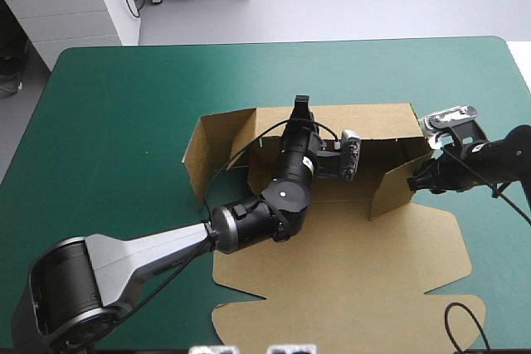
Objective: Fold the box
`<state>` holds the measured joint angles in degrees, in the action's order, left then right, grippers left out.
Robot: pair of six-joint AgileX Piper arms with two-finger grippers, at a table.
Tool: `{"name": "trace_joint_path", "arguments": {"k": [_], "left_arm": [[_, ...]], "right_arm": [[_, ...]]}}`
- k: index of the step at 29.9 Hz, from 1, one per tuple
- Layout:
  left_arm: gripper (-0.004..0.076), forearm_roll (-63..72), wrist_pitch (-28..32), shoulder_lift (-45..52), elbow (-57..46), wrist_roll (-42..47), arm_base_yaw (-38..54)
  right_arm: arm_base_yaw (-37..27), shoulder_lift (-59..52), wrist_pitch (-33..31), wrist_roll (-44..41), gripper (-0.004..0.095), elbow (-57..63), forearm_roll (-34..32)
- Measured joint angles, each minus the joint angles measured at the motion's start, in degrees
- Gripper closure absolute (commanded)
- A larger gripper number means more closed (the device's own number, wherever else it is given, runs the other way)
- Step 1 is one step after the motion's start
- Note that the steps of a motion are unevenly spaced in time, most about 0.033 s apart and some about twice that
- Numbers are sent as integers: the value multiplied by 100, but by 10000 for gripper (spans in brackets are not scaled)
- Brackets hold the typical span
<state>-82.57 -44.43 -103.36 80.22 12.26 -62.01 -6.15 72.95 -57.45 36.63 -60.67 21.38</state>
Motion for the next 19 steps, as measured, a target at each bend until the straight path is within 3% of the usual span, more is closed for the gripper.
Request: {"name": "trace_joint_path", "arguments": {"k": [8, 19], "left_arm": [[731, 0, -14, 0, 0, 0, 0], [731, -75, -127, 0, 0, 11, 5]], "right_arm": [[0, 0, 177, 196, 473, 15, 67], [5, 0, 667, 1249, 473, 34, 972]]}}
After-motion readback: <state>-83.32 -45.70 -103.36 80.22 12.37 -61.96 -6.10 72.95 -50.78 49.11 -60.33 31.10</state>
